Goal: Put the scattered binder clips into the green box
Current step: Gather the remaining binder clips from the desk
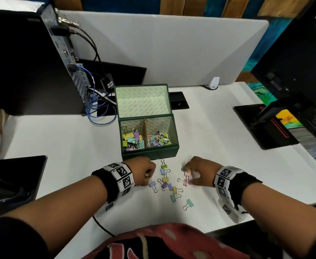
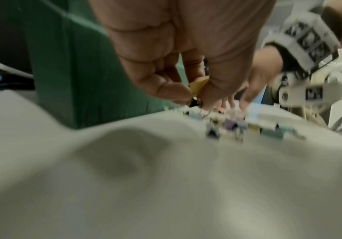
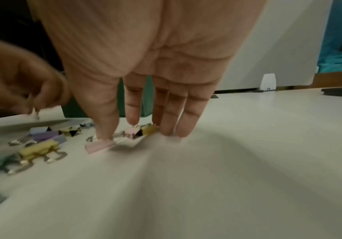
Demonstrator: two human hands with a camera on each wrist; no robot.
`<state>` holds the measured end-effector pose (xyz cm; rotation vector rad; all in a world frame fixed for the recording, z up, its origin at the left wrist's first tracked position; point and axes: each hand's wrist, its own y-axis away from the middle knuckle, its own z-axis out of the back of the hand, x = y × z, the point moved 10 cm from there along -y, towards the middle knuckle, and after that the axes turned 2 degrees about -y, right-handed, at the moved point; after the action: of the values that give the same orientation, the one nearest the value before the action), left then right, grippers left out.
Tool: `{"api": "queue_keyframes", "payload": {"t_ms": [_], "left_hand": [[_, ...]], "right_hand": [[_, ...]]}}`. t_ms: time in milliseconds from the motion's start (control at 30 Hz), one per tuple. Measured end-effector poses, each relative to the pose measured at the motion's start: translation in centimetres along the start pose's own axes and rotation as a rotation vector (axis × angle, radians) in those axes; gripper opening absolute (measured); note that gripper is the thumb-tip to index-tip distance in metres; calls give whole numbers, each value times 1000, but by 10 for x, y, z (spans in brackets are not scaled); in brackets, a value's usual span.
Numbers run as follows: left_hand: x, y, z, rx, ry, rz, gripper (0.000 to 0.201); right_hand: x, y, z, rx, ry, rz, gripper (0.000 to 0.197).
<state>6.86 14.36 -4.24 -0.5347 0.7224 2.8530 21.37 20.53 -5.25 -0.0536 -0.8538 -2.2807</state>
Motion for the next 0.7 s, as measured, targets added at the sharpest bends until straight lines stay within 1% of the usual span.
{"api": "queue_keyframes", "payload": {"t_ms": [67,167,233,300,400,500,567,633,700], "left_hand": [[-12,0,29,-96,34,-38,10],[-21,-4,77,-262,82,-55,13],[-18,-10,104,-353,103,-15,14],[-13,-17,123,-407,127,39,11],[-8,-27,134,-440,120,84,13],[1,-32,129,-449,140,118,18],[8,-30,124,-452,180,145,25],[8,-24,119,-456,191,139,30],[0,-14,112,-445,170,80,31]], "right_hand": [[3,1,-3,-15,-2,28,52],[11,0,-6,-41,26,75,45],[12,-1,-6,-58,30,80,41],[13,-1,-7,-70,7,82,37],[12,-1,-5,-79,5,86,32],[8,-1,-5,-73,0,61,30],[4,-1,-4,-80,-3,35,30],[1,-2,-4,-97,-10,16,28],[-3,-3,-6,-97,-29,0,26]]}}
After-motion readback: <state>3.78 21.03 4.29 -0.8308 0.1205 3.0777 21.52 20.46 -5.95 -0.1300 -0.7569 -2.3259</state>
